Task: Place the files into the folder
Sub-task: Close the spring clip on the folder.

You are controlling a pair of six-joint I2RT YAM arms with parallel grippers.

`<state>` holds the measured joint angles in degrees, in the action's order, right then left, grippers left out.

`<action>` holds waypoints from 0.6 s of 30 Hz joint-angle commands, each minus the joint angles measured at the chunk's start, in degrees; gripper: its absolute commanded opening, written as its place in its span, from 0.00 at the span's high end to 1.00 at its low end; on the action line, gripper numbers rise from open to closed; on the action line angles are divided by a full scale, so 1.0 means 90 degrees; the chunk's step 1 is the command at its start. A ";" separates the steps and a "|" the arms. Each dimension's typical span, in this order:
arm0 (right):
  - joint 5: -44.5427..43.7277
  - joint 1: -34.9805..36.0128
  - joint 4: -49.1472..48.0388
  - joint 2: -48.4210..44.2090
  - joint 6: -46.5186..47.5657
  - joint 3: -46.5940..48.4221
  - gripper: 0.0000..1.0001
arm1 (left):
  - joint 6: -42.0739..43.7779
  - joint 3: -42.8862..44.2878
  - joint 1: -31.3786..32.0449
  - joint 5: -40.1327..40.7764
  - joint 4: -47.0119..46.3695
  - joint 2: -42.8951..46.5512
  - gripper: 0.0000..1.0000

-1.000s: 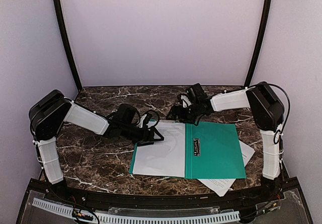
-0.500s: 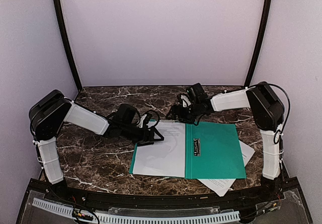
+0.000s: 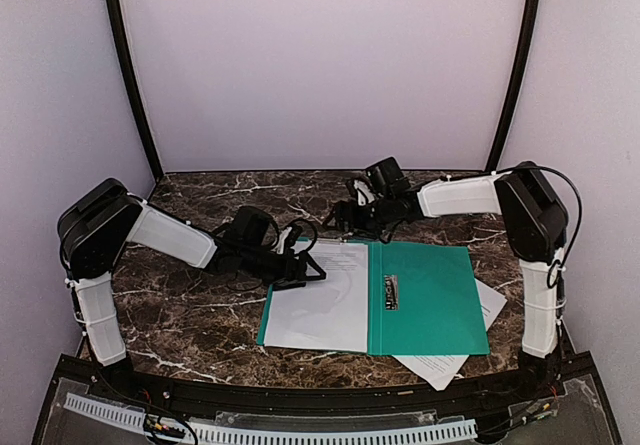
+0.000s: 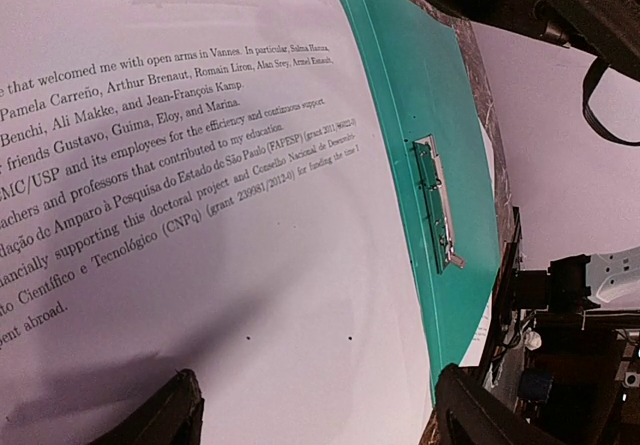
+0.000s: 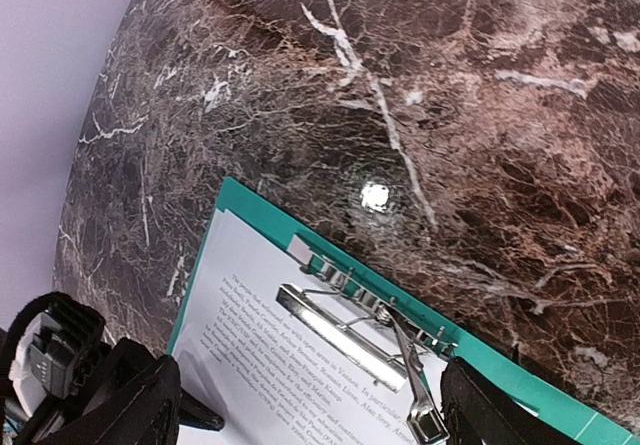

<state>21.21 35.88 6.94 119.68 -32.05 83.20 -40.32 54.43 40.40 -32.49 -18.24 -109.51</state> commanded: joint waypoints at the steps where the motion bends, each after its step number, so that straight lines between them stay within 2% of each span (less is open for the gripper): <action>1: 0.0145 0.0174 0.0017 0.0010 -0.0019 0.0352 0.13 | 0.0018 -0.0086 0.0037 0.0170 0.0319 -0.0203 0.19; 7: 0.0549 0.0475 0.0099 0.0552 0.0008 0.0953 0.14 | -0.0055 -0.0137 0.0042 0.0144 0.0215 -0.0218 0.19; 10: 0.0789 0.0544 -0.0001 0.0512 0.0092 0.0963 0.14 | -0.0061 -0.0141 0.0036 0.0143 0.0210 -0.0220 0.19; 18: 0.0533 0.0236 0.0033 -0.0744 0.0523 -0.0394 0.14 | -0.0120 -0.0184 0.0041 0.0153 0.0167 -0.0224 0.20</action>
<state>25.10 39.16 6.50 119.46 -30.24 84.71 -41.04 54.30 40.40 -32.49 -19.38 -109.84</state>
